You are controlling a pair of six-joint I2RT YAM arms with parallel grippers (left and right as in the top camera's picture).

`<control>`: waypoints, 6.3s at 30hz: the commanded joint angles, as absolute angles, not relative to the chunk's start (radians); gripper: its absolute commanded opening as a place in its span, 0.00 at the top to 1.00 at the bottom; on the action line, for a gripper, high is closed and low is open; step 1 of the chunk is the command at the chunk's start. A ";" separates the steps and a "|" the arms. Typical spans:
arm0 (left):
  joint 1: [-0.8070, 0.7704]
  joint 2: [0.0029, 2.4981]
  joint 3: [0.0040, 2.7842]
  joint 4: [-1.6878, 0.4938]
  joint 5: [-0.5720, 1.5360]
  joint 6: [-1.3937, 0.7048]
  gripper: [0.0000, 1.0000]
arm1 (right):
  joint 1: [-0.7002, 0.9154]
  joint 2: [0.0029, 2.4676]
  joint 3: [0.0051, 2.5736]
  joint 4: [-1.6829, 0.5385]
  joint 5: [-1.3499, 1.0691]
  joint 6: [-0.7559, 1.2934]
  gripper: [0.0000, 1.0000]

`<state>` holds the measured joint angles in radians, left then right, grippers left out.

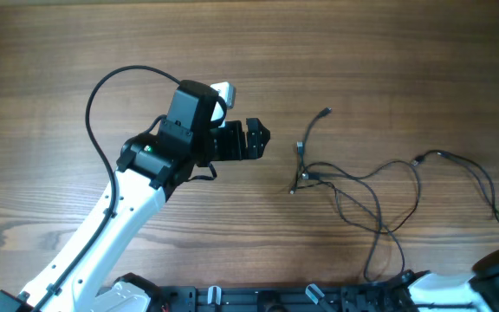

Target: Untangle cables

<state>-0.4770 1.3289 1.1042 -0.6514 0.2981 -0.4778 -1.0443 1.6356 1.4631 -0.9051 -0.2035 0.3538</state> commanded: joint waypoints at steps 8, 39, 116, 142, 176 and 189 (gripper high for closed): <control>-0.480 1.330 1.111 -0.651 0.310 -0.487 0.00 | -0.929 1.530 1.466 -0.972 -0.582 0.128 0.00; -0.480 1.330 1.111 -0.651 0.310 -0.487 0.00 | -0.148 1.531 1.123 -1.299 -0.439 -0.043 0.00; -0.480 1.330 1.111 -0.651 0.310 -0.487 0.00 | 0.081 1.411 1.724 -1.126 -0.083 -0.442 0.96; -0.480 1.330 1.111 -0.651 0.310 -0.487 0.00 | 0.081 1.394 1.990 -0.232 -0.185 -0.149 0.96; -0.480 1.330 1.111 -0.651 0.310 -0.487 0.00 | -0.679 1.635 1.990 -0.631 0.324 -0.022 0.96; -0.480 1.330 1.111 -0.651 0.310 -0.487 0.00 | -0.777 1.676 1.988 -0.692 0.234 0.026 0.96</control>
<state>-0.4770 1.3296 1.1042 -0.6514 0.2981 -0.4808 -0.7757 1.6356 1.9789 -0.6685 0.2680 0.0040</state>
